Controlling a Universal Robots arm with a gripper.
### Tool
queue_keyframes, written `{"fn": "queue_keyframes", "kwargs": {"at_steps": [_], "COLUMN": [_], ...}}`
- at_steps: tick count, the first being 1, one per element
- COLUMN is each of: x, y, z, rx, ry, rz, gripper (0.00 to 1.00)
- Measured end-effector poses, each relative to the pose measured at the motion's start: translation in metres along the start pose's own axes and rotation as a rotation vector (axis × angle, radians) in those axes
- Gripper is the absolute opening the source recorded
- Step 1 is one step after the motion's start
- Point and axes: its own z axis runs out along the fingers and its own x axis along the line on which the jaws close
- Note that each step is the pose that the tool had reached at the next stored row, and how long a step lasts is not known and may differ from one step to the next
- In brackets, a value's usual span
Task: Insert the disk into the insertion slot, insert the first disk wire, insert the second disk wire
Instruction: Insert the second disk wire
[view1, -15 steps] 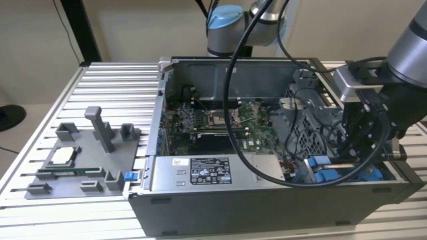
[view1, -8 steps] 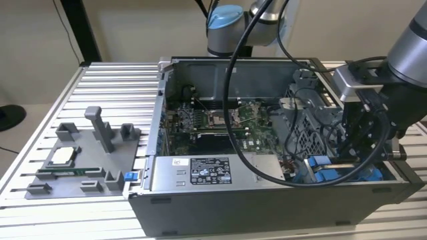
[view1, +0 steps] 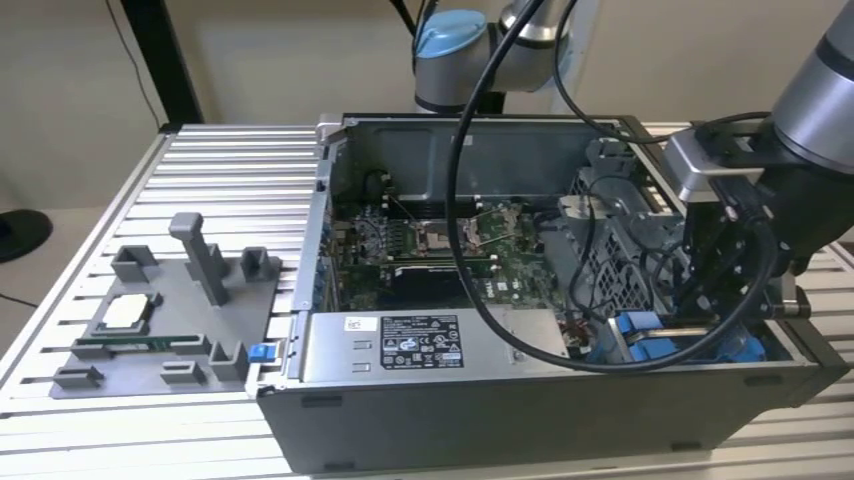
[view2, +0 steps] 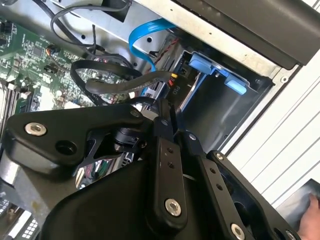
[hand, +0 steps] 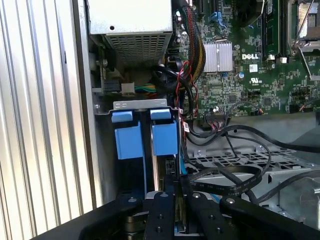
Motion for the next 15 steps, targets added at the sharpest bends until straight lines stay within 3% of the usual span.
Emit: {"fn": "queue_keyframes", "kwargs": {"at_steps": [15], "x": [0.0008], "y": [0.0003], "z": [0.0109], "rx": [0.0001], "ry": [0.0005], "rz": [0.0], "gripper": [0.0]}}
